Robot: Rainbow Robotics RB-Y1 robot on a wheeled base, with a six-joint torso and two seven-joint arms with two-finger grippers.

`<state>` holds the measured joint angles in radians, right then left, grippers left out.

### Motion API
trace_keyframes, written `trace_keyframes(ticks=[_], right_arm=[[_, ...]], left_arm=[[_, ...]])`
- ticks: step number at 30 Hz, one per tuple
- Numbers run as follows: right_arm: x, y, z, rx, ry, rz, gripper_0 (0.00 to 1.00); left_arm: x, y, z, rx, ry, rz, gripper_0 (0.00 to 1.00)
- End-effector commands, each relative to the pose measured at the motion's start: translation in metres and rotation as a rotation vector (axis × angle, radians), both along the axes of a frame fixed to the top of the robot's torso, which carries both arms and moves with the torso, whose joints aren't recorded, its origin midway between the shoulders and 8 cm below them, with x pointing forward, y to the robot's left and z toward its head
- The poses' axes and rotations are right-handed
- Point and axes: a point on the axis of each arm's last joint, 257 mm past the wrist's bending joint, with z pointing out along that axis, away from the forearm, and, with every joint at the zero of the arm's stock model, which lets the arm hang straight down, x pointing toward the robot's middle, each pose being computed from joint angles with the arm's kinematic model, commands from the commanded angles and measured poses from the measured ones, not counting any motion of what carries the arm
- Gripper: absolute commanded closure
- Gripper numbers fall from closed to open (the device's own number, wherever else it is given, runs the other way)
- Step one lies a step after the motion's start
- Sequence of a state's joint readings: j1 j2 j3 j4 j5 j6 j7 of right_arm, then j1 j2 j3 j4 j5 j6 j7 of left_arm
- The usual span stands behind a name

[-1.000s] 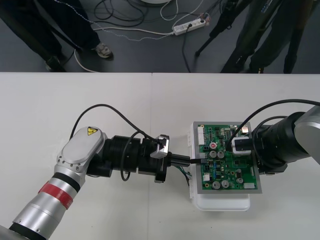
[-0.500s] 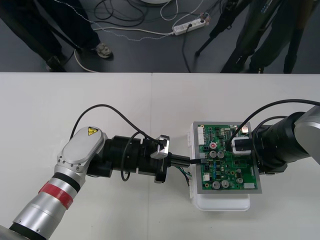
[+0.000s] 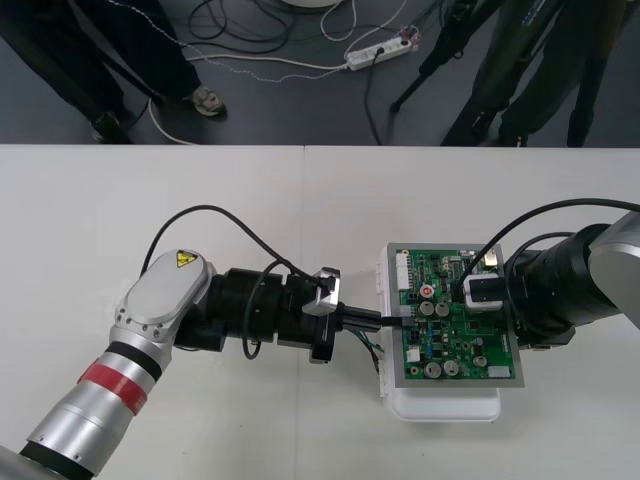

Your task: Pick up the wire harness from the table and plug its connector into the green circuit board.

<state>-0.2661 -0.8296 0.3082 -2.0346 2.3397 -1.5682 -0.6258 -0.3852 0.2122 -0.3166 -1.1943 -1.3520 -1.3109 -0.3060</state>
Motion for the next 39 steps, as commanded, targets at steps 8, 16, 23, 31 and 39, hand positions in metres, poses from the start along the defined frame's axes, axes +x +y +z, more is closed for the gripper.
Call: trace_keyframes(ticks=[8,16,23,31,39], right_arm=[[-0.003,0.014,0.006,0.029,-0.006,-0.010,0.00],[-0.003,0.013,0.006,0.030,-0.006,-0.013,0.00],[-0.004,0.013,0.005,0.029,-0.003,-0.011,0.00],[-0.003,0.013,0.005,0.030,-0.004,-0.012,0.00],[-0.005,0.013,0.004,0.030,-0.001,-0.011,0.00]], left_arm=[[-0.007,-0.058,0.043,-0.077,-0.058,-0.056,1.00],[-0.009,-0.067,0.046,-0.083,-0.060,-0.058,1.00],[-0.011,-0.075,0.050,-0.094,-0.058,-0.060,1.00],[-0.012,-0.075,0.051,-0.096,-0.050,-0.066,1.00],[-0.010,-0.070,0.060,-0.098,-0.066,-0.074,1.00]])
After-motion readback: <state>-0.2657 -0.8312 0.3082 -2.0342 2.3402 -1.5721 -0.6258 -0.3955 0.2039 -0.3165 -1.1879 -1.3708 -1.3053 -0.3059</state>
